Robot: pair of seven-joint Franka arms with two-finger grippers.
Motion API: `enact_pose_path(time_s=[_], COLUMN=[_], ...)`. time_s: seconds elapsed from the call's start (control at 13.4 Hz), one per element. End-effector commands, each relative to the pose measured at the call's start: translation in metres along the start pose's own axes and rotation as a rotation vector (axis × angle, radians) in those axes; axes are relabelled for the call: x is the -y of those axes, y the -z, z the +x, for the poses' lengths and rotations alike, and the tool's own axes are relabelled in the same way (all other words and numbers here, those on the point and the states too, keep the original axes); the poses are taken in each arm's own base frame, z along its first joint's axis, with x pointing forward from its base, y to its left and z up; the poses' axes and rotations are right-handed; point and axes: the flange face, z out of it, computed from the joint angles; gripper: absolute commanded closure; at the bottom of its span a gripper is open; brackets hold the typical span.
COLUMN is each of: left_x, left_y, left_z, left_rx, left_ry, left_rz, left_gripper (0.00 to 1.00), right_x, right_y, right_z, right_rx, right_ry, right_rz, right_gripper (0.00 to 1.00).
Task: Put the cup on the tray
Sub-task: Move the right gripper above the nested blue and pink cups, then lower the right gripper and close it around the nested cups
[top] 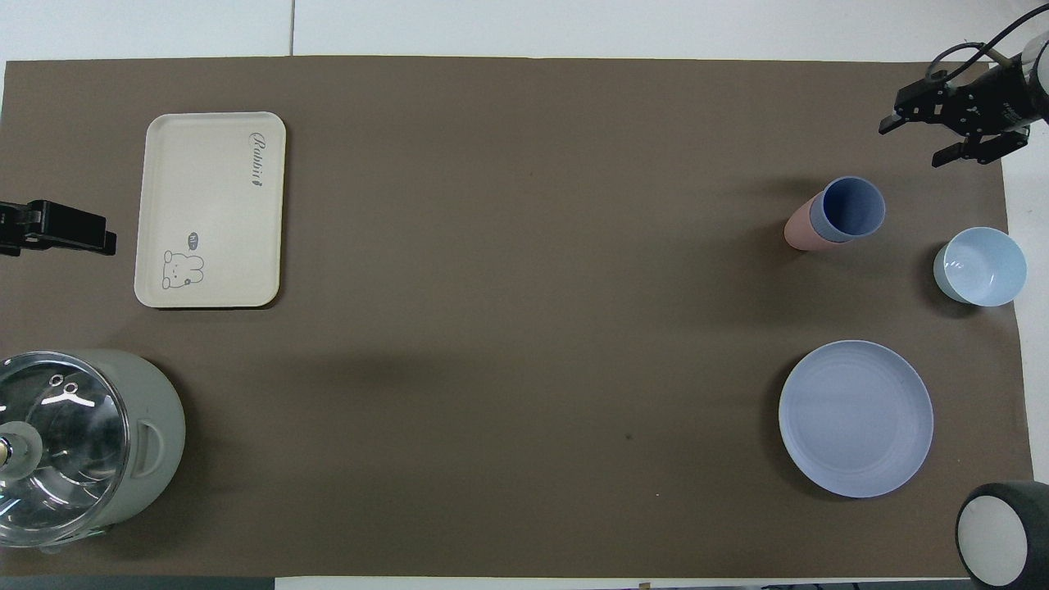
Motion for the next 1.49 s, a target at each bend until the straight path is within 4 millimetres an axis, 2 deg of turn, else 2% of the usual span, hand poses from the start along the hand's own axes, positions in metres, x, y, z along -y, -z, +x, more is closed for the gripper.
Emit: enact_pose_path(time_s=[0.0, 0.15, 0.3, 0.6, 1.04, 1.42], left_x=[0.002, 0.002, 0.002, 0.002, 0.002, 0.001], left_y=[0.001, 0.001, 0.001, 0.001, 0.001, 0.001], left_z=[-0.009, -0.009, -0.009, -0.009, -0.009, -0.009], left_rx=[-0.003, -0.003, -0.003, -0.003, -0.003, -0.003], left_ry=[0.014, 0.014, 0.014, 0.014, 0.014, 0.013], left_rz=[-0.008, -0.008, -0.008, -0.008, -0.008, -0.008], left_gripper=[0.00, 0.00, 0.00, 0.00, 0.00, 0.00], right_x=[-0.003, -0.014, -0.016, -0.042, -0.042, -0.033], right_y=[-0.009, -0.026, -0.041, -0.076, -0.101, -0.108], right_z=[0.003, 0.003, 0.000, -0.001, -0.006, -0.014], right_rx=[0.046, 0.110, 0.157, 0.274, 0.374, 0.427], right_ry=[-0.082, -0.132, -0.206, -0.350, -0.445, -0.574], right_rz=[0.038, 0.044, 0.035, 0.090, 0.143, 0.117], right_gripper=[0.00, 0.00, 0.00, 0.00, 0.00, 0.00])
